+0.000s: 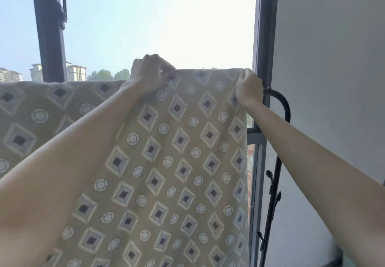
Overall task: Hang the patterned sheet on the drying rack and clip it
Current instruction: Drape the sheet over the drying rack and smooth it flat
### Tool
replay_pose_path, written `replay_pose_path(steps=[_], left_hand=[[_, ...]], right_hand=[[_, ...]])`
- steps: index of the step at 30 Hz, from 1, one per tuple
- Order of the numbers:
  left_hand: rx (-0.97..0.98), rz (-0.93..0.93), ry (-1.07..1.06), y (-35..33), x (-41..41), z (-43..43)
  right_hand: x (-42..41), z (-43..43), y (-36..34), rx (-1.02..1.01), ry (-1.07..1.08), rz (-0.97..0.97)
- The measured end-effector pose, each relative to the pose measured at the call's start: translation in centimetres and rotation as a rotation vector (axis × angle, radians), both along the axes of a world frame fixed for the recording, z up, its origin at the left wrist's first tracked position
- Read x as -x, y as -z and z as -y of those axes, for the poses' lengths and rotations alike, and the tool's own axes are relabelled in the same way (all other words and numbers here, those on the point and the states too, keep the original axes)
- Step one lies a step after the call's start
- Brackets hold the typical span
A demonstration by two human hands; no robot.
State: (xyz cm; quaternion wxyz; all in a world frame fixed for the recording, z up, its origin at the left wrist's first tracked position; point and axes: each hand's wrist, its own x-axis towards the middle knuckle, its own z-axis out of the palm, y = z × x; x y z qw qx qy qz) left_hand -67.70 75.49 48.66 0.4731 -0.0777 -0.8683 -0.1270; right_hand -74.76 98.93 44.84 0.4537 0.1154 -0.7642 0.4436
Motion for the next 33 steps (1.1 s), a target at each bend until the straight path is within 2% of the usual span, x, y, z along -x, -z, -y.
replay_pose_path(steps=[3, 5, 9, 13, 18, 21, 23, 27, 33], left_hand=[[-0.001, 0.178, 0.078, 0.3, 1.6, -0.5], [-0.058, 0.211, 0.086, 0.2, 2.2, -0.4], [-0.143, 0.104, 0.079, 0.5, 2.4, 0.4], [-0.114, 0.122, 0.041, 1.6, 2.0, 1.4], [-0.046, 0.086, -0.036, 3.0, 1.0, 2.0], [-0.025, 0.063, -0.036, 3.8, -0.1, 2.6], [-0.019, 0.025, -0.072, 4.1, -1.1, 3.4], [-0.043, 0.076, -0.13, 5.0, -3.6, 5.9], [-0.012, 0.101, -0.24, 5.8, -8.8, 13.1]], right_hand=[[1.0, -0.1, 0.8, -0.171, 0.16, 0.034], [1.7, 0.3, 1.2, -0.178, 0.17, 0.03], [2.5, 1.5, 1.7, -0.105, 0.137, -0.01], [2.6, 2.3, 2.0, -0.203, 0.17, -0.099], [1.0, 3.8, 2.9, -0.449, 0.048, -0.169], [-0.4, 5.5, 3.5, -0.57, -0.137, -0.181], [-1.3, 6.4, 3.6, -0.596, -0.216, -0.158], [-2.7, 8.2, 3.1, -0.648, -0.163, -0.161], [-5.9, 14.0, 2.5, -0.675, -0.264, -0.188]])
